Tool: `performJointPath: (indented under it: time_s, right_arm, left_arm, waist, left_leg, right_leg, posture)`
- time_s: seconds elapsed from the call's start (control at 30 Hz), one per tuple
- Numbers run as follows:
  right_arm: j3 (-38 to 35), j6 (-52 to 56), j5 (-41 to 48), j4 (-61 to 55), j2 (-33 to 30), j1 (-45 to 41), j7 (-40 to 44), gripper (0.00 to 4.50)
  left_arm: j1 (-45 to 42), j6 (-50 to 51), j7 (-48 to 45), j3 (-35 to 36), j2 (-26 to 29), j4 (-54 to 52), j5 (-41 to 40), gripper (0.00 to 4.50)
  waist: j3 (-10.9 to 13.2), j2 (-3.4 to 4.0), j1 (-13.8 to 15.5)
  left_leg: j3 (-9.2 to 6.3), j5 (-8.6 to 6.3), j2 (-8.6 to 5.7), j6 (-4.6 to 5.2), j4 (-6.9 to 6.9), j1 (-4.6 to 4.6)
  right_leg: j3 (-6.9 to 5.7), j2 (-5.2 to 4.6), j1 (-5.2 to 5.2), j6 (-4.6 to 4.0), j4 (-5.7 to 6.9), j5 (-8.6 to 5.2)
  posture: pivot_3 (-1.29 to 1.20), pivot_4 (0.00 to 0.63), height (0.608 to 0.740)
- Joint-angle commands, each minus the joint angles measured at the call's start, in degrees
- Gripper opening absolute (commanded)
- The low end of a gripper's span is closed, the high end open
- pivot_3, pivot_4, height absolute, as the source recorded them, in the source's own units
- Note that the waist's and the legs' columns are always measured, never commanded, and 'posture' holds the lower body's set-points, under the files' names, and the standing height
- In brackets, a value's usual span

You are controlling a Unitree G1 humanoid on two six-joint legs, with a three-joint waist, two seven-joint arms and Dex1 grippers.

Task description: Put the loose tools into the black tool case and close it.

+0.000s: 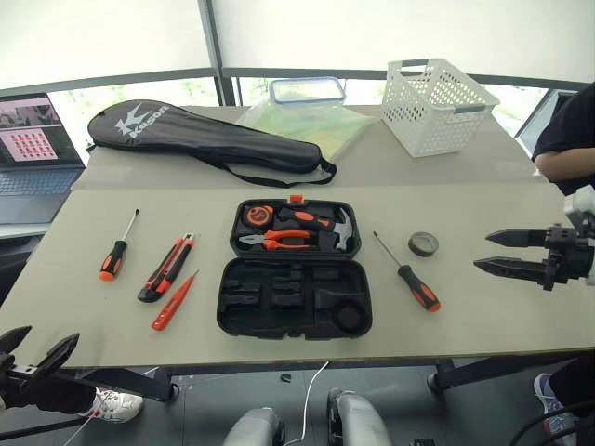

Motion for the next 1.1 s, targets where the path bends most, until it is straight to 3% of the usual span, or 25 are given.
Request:
performJointPath:
  time_s: [0.03, 0.27, 0.5, 0.63, 0.77, 0.97, 1.1]
  right_arm:
    - [-1.1, -0.15, 0.25, -1.77, 0.1, -0.75, -0.55, 4.47]
    - [-2.16, 6.81, 5.76, -14.87, 1.49, -3.79, -3.5, 4.47]
    - [-0.7, 14.2, 14.27, -31.66, 6.26, -7.18, -7.47, 4.47]
    - [0.2, 15.29, 16.45, -37.57, 9.25, -7.12, -10.07, 4.47]
    - [1.57, 16.12, 19.96, -44.32, 11.73, -7.43, -11.13, 4.47]
    - [2.12, 17.15, 22.47, -47.12, 12.72, -8.68, -13.46, 4.47]
    - [1.77, 17.27, 23.14, -47.66, 12.59, -8.88, -14.49, 4.5]
  left_arm:
    - [-0.14, 0.6, 1.07, 1.47, 0.31, -2.21, -0.07, 4.47]
    - [-9.08, 17.44, 9.11, -1.07, 6.09, -7.79, -4.17, 4.47]
    - [-27.97, 31.25, 12.14, -13.39, 16.63, 2.32, -3.5, 4.47]
    - [-37.65, 26.13, 10.45, -23.71, 19.55, 11.34, 2.59, 4.47]
    - [-53.0, 24.17, 9.5, -33.99, 18.2, 28.1, 8.43, 4.47]
    - [-63.31, 19.16, 6.83, -39.89, 14.69, 42.89, 13.53, 4.47]
    - [-65.43, 19.28, 5.11, -42.28, 13.37, 46.48, 15.78, 3.47]
  waist:
    - [0.0, 0.0, 0.0]
    - [0.03, 0.05, 0.08]
    - [0.02, 0.03, -0.06]
    - [0.02, 0.03, -0.23]
    - [0.02, 0.02, -0.14]
    - [0.0, -0.03, -0.4]
    - [-0.01, -0.04, -0.42]
  left_leg:
    - [0.0, 0.0, 0.0, 0.0, 0.0, 0.0]
    - [-0.01, 0.04, -0.02, -0.09, 0.04, 0.0]
    - [-0.12, 0.15, -0.04, -0.26, 0.02, 0.05]
    - [-0.09, 0.17, -0.17, -0.22, 0.02, 0.04]
    - [-0.09, 0.26, -0.26, -0.13, 0.03, -0.16]
    - [-0.05, 0.34, -0.35, -0.06, 0.09, -0.26]
    - [-0.05, 0.34, -0.33, -0.08, 0.12, -0.24]
  right_leg:
    - [0.0, 0.0, 0.0, 0.0, 0.0, 0.0]
    - [0.01, 0.01, 0.0, 0.0, 0.06, 0.01]
    - [-0.05, 0.18, 0.0, -0.06, 0.13, 0.05]
    - [-0.03, 0.39, -0.14, -0.09, 0.2, 0.07]
    - [-0.31, 0.54, -0.43, -0.11, 0.18, 0.08]
    - [-0.43, 0.5, -0.59, -0.17, 0.49, 0.12]
    - [-0.39, 0.44, -0.6, -0.17, 0.58, 0.11]
  posture:
    - [0.0, 0.15, 0.74]
    - [0.0, 0.15, 0.74]
    - [0.0, 0.15, 0.74]
    - [0.0, 0.15, 0.74]
    - [0.0, 0.15, 0.74]
    - [0.0, 0.15, 0.74]
    - [0.0, 0.15, 0.74]
